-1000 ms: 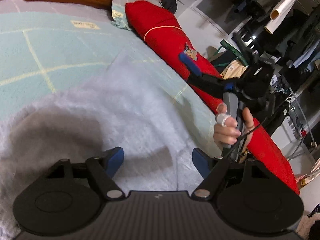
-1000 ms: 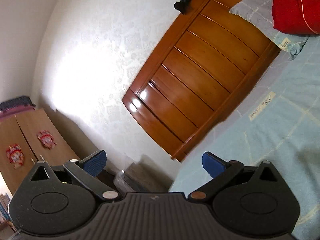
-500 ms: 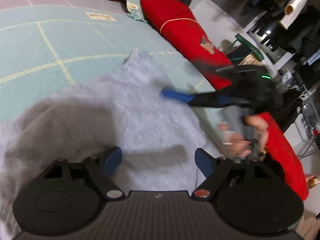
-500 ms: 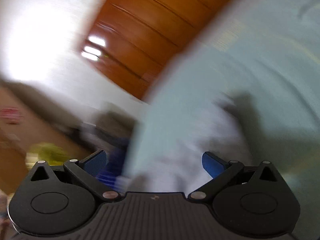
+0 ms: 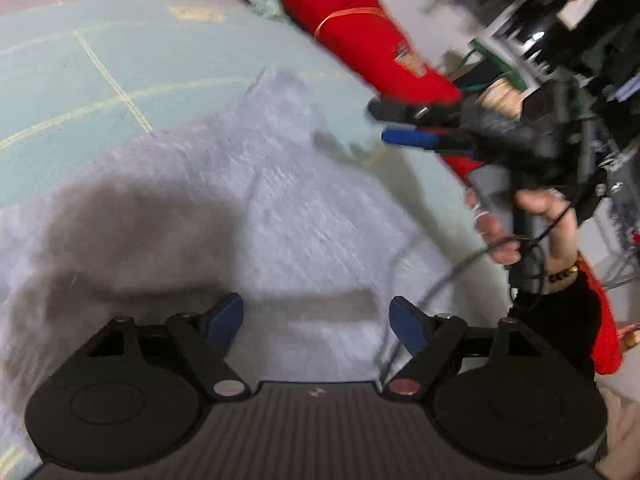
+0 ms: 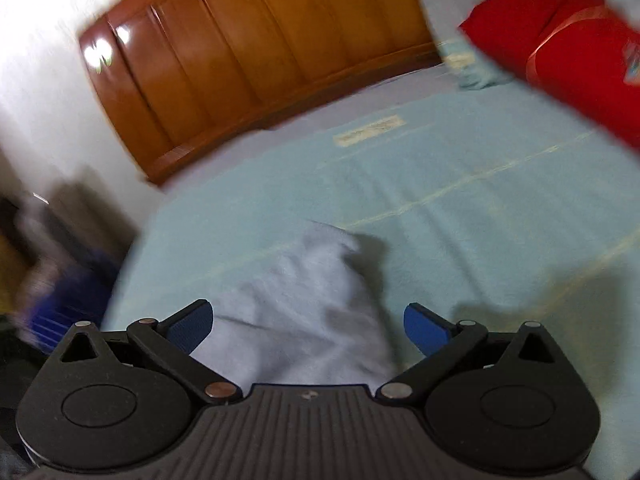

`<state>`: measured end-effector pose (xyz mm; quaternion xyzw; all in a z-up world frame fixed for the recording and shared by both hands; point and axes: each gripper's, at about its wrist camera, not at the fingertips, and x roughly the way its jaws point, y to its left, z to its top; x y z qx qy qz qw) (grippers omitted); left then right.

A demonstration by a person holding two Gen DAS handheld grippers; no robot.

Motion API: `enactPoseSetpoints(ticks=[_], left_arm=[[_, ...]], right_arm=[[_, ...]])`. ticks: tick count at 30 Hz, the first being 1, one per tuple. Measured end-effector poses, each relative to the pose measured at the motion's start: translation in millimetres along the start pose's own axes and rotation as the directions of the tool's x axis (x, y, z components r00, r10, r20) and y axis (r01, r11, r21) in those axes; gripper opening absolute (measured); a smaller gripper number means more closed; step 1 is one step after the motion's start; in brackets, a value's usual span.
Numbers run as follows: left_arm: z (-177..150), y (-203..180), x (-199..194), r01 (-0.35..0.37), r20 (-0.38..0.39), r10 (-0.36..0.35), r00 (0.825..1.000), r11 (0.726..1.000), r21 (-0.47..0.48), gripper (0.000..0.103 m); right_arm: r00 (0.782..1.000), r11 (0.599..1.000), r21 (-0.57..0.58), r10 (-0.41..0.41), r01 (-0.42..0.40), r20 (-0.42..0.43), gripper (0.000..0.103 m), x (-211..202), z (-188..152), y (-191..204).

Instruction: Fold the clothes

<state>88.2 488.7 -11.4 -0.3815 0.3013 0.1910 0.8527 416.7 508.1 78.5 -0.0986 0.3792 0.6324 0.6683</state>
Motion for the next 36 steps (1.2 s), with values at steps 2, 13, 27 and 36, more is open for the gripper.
enactPoseSetpoints(ticks=[2,13,27,36], left_arm=[[10,-4,-20,-0.004,0.055,0.003,0.998,1.000,0.018,0.081],[73,-13,73,0.056,0.013,-0.056,0.998,0.998,-0.009,0.082],[61,29,42,-0.157,0.039,0.163,0.986,0.978,-0.135,0.080],[115,-36,54,-0.068,0.037,0.067,0.997,0.997,0.036,0.083]], right_arm=[[0.993,0.990,-0.089,-0.113,0.111,-0.016,0.103,-11,-11,18],[0.984,0.972,-0.151,-0.175,0.179,0.039,0.103,0,-112,69],[0.996,0.957,-0.291,0.013,0.015,0.093,0.103,-15,-122,108],[0.997,0.935,-0.347,-0.068,0.074,0.028,0.103,6,-138,121]])
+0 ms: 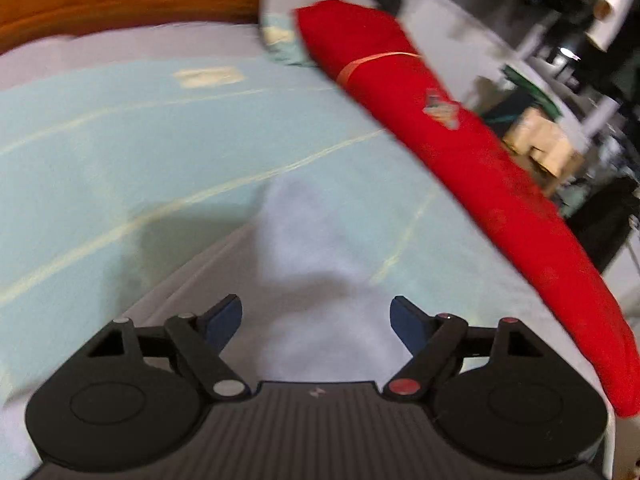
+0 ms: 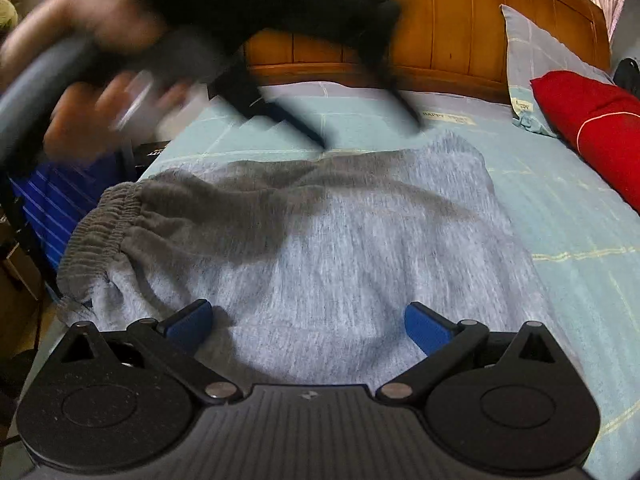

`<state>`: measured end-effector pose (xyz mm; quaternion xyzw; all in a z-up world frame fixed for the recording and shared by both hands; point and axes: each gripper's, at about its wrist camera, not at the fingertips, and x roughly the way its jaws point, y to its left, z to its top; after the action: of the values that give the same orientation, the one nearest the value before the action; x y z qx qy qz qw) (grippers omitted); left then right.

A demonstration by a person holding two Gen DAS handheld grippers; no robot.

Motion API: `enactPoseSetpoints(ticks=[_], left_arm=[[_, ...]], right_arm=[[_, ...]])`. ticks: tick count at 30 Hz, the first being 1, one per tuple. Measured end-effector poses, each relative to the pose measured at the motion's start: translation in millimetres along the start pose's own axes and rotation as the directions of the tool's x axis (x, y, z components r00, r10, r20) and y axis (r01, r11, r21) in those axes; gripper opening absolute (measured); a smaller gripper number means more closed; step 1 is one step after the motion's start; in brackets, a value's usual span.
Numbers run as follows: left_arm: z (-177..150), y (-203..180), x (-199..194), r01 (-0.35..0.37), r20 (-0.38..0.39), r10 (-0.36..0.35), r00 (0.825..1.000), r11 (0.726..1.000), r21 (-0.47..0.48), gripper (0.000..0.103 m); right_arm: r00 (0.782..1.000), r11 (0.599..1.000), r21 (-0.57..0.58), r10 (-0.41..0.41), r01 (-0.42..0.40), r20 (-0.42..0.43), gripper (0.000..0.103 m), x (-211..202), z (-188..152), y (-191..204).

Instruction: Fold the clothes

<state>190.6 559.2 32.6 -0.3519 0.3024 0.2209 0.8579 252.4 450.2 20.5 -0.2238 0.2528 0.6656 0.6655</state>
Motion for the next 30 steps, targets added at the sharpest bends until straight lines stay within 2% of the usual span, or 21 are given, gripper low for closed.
enactPoseSetpoints(ticks=[3,5,7,9,12,14,18,24,28,30], left_arm=[[19,-15,42,0.042,-0.039,-0.041,0.998,0.999,0.026,0.083],[25,-9,72,0.001,-0.062,0.002,0.998,0.999,0.037,0.083],[32,7,102,-0.048,-0.076,0.048,0.996,0.999,0.010,0.082],[37,27,120,-0.029,-0.062,0.025,0.998,0.998,-0.059,0.083],[51,28,113,-0.036,0.005,0.036,0.999,0.997,-0.070,0.083],[56,22,99,-0.029,0.017,0.030,0.999,0.996,-0.082,0.083],[55,19,91,-0.008,0.020,0.009,1.000,0.998,-0.057,0.085],[51,27,125,-0.040,0.004,0.040,0.999,0.994,-0.104,0.086],[60,14,120,0.012,0.027,-0.010,1.000,0.997,-0.080,0.088],[61,12,125,-0.019,0.002,0.019,1.000,0.998,-0.060,0.088]], right_arm=[[1.000,1.000,-0.007,-0.001,0.001,0.006,0.103,1,-3,0],[1.000,1.000,-0.008,0.003,-0.003,0.010,0.103,2,-4,0],[1.000,1.000,-0.008,0.012,-0.012,0.012,0.103,0,-5,0],[1.000,1.000,-0.009,0.020,-0.020,0.018,0.103,1,-6,-2],[0.999,0.999,0.002,0.036,-0.036,0.030,0.103,2,-9,-8],[0.999,0.999,0.006,0.044,-0.044,0.033,0.103,2,-10,-10],[0.999,0.999,-0.005,0.036,-0.036,0.032,0.103,2,-11,-7],[0.999,1.000,-0.020,0.020,-0.020,0.026,0.103,2,-12,-3],[1.000,0.999,-0.030,0.015,-0.015,0.025,0.103,2,-13,-1],[1.000,0.999,-0.034,0.017,-0.016,0.023,0.103,1,-14,0]])
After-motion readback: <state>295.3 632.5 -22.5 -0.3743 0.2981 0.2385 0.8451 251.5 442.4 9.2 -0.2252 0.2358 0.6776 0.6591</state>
